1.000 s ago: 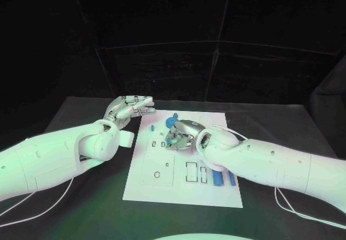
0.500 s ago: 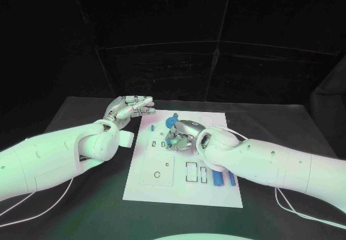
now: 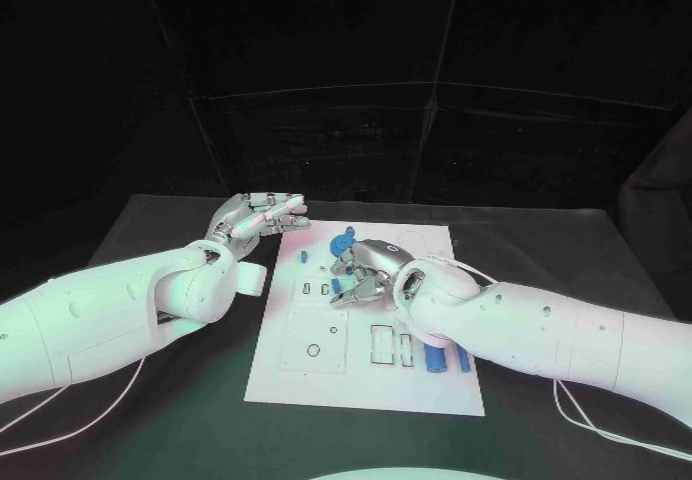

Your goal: Assemble the parts on the task board

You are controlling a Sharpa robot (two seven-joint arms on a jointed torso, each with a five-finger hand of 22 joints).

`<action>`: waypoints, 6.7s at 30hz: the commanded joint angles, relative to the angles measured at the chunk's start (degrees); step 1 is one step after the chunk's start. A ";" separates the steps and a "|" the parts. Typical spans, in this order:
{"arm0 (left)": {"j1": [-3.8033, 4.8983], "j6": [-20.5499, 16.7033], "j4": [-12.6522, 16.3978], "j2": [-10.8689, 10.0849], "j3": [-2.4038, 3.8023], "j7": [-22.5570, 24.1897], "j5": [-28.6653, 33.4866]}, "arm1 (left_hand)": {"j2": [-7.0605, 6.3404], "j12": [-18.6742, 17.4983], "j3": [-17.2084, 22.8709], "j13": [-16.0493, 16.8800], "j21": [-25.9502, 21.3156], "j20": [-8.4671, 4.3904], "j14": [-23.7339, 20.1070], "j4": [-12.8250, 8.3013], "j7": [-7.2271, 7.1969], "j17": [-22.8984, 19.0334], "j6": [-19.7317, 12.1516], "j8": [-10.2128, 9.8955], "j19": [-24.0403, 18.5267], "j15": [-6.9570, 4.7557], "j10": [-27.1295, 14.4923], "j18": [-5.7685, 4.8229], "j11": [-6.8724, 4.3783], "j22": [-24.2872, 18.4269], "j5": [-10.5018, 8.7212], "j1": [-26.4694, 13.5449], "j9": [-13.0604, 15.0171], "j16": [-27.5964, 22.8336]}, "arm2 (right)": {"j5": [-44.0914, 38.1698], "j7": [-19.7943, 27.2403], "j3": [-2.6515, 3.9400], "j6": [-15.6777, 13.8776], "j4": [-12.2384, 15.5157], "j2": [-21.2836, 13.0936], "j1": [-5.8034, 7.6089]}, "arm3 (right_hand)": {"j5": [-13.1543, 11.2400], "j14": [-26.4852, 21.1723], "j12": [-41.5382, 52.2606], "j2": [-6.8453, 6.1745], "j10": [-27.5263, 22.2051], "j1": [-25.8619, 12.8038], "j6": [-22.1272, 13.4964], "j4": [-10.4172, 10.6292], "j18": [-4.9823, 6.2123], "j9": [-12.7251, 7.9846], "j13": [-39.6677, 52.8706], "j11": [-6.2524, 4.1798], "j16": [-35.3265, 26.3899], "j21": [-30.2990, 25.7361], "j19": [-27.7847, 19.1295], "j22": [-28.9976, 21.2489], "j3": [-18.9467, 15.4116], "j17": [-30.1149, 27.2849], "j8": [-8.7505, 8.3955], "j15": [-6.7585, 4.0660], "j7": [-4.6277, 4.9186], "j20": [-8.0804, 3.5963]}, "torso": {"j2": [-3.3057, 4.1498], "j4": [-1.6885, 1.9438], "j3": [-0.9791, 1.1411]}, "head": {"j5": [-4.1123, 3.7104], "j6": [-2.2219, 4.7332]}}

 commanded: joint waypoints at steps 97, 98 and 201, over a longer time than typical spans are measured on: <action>5.51 24.20 -10.70 16.58 -1.94 -60.30 -54.81 | 0.85 64.91 -13.39 59.52 63.16 -12.90 28.64 15.86 -10.35 83.49 -1.06 34.13 28.37 -12.78 18.35 -5.18 -11.65 61.34 0.74 -6.83 23.96 80.51 | 29.48 9.75 0.19 -7.38 12.84 -21.36 8.47 | 9.04 4.47 -0.06 3.85 -0.70 3.67 0.61 5.12 -0.86 0.28 0.02 0.23 -0.87 -0.33 -0.59 0.12 -3.45 8.41 0.09 0.43 0.04 0.22 | -2.95 -1.27 1.68 | 2.98 -3.73; 5.51 24.23 -10.70 16.58 -1.94 -60.31 -54.81 | 0.88 64.92 -13.25 59.51 63.19 -12.90 28.64 15.75 -10.35 83.49 -1.15 34.26 28.38 -12.77 18.34 -5.18 -11.65 61.40 0.74 -6.64 24.10 80.51 | 29.48 9.75 0.19 -7.35 12.82 -21.34 8.47 | 9.09 4.47 -0.05 3.86 -0.70 3.66 0.62 5.13 -0.86 0.28 0.02 0.23 -0.87 -0.33 -0.59 0.12 -3.46 8.41 0.10 0.43 0.04 0.22 | -2.96 -1.26 1.69 | 2.99 -3.81; 4.30 18.65 -5.85 12.17 -3.29 -58.46 -61.16 | -10.00 63.81 45.41 57.92 62.38 -12.69 28.64 -0.49 -10.23 83.49 -3.38 36.02 28.03 -12.58 18.82 -5.10 -11.72 62.87 2.93 -11.36 28.24 80.51 | 34.31 11.30 0.16 -4.62 10.91 -20.64 8.45 | 11.43 4.56 0.03 4.86 -0.64 3.64 1.39 4.94 -0.85 0.38 -0.08 0.02 -0.78 -0.39 -0.59 0.05 -3.92 8.64 0.42 0.27 -0.19 0.09 | -2.98 -0.76 1.82 | 4.62 -5.44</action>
